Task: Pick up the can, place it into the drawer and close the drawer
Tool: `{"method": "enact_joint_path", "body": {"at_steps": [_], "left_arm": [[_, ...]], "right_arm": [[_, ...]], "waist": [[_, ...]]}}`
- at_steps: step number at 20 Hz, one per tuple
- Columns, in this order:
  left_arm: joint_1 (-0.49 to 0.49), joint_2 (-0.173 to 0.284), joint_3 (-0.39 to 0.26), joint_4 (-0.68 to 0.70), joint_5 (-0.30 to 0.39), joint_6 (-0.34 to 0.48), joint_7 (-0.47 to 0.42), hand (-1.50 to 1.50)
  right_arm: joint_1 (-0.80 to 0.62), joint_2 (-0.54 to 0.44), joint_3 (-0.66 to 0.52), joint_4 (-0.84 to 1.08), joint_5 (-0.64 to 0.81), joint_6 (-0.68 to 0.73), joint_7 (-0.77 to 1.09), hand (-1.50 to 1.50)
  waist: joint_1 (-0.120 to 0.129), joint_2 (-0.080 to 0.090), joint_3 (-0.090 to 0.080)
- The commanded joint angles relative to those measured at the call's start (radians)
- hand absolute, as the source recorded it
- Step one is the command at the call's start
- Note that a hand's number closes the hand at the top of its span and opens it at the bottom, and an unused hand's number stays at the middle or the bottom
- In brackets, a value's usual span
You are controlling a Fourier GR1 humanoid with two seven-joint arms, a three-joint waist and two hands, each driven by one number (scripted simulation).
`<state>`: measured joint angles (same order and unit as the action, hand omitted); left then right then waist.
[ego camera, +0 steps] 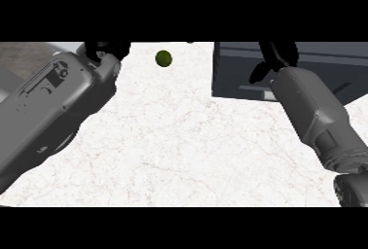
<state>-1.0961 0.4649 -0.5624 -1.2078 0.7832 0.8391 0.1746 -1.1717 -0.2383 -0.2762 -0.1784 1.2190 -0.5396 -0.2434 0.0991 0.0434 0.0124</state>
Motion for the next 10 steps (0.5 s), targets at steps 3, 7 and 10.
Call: {"method": "enact_joint_path", "body": {"at_steps": [3, 7, 10], "left_arm": [[0.014, 0.029, 0.005, -0.024, -0.008, -0.002, 0.009, -1.5], [0.046, 0.004, 0.002, -0.031, -0.008, 0.003, 0.003, -1.5], [0.038, 0.032, 0.017, -0.033, -0.016, -0.005, 0.012, -1.5]], "right_arm": [[-0.078, 0.063, -0.227, -0.027, -0.252, 0.101, -0.083, -1.5], [-0.081, 0.045, -0.309, -0.032, -0.338, 0.154, -0.157, -1.5], [-0.079, 0.048, -0.321, -0.025, -0.349, 0.166, -0.193, -1.5]], "waist": [[0.022, -0.012, -0.004], [0.002, -0.009, -0.007], [0.002, -0.007, -0.009]]}}
